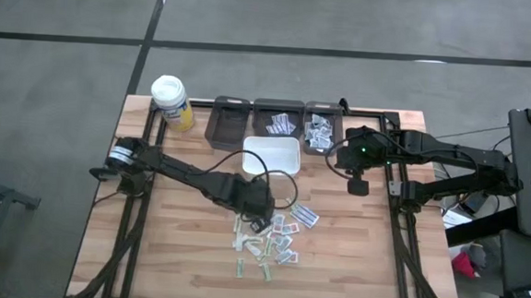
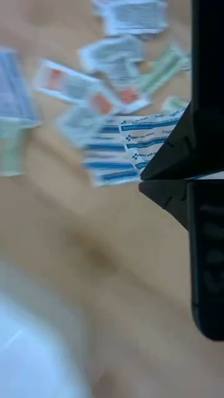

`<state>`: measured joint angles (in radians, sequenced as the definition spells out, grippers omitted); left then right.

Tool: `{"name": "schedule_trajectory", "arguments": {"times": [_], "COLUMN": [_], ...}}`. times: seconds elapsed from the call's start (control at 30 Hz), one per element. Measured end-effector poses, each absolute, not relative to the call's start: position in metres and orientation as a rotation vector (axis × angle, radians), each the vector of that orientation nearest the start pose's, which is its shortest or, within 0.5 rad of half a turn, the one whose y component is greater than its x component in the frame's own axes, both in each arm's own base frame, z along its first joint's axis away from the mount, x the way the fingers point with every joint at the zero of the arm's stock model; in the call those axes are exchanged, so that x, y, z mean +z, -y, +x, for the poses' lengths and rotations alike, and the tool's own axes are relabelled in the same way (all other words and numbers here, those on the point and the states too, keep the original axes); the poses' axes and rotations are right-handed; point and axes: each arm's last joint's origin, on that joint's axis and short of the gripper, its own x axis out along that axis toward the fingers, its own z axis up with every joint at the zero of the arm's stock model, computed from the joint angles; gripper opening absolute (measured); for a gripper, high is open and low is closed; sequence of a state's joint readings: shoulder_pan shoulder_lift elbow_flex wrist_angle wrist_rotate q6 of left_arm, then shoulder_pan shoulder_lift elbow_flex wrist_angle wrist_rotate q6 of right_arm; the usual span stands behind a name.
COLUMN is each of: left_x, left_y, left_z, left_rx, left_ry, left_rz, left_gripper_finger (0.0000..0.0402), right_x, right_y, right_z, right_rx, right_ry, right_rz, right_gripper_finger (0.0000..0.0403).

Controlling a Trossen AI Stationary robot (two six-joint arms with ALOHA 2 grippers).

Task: Pick & Place First Aid Supplies
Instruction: Put the blue bandage pack into the middle black bin

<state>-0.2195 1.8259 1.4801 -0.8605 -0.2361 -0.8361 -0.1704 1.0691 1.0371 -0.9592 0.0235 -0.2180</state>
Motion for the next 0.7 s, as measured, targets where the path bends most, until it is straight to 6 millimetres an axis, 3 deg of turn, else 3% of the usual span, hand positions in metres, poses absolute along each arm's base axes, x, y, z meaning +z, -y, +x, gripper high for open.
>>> {"name": "schedule_trajectory", "arguments": {"times": [0.2, 0.33, 0.53, 0.7], "left_x": [0.284, 0.303, 0.311, 0.314], "left_y": [0.063, 0.042, -0.009, -0.064], "left_z": [0.371, 0.376, 0.38, 0.386], "left_rx": [0.674, 0.759, 0.855, 0.846], "left_ry": [-0.884, -0.811, -0.803, -0.775], "left_rz": [-0.241, -0.15, -0.14, -0.163], "left_gripper_finger": [0.0, 0.0, 0.0, 0.0], "right_x": [0.303, 0.302, 0.303, 0.306], "right_y": [0.033, 0.033, 0.034, 0.034], "right_z": [0.19, 0.19, 0.191, 0.195], "right_rx": [-0.066, -0.066, -0.069, -0.072], "right_ry": [-1.013, -1.016, -0.994, -0.953], "right_rz": [-0.128, -0.128, -0.13, -0.141], "right_gripper_finger": [0.0008, 0.0008, 0.0008, 0.0008]}}
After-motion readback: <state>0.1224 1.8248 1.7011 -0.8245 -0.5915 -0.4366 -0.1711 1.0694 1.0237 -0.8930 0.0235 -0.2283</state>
